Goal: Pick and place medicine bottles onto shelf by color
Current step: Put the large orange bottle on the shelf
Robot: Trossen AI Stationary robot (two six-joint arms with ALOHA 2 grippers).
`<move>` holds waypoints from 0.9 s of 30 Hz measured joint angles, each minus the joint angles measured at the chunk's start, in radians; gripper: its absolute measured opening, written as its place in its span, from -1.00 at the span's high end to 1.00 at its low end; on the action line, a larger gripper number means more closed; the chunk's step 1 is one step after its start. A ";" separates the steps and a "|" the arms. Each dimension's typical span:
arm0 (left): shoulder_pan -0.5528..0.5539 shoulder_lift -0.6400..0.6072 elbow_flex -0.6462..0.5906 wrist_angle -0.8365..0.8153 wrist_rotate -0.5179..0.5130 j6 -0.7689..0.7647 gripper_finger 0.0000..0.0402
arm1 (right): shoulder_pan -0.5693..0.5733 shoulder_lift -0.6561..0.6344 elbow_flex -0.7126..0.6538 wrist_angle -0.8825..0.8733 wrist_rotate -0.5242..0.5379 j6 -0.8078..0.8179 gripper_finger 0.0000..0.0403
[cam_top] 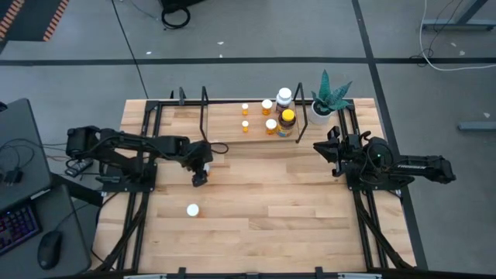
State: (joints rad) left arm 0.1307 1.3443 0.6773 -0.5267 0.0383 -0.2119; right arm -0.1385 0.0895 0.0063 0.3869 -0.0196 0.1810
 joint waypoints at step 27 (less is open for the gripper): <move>0.031 0.037 0.258 -0.079 0.000 0.041 -0.03 | 0.000 0.000 0.000 0.000 0.000 0.000 0.72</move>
State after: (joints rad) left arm 0.1613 1.3816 0.9350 -0.6059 0.0386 -0.1707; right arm -0.1383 0.0895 0.0063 0.3870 -0.0196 0.1810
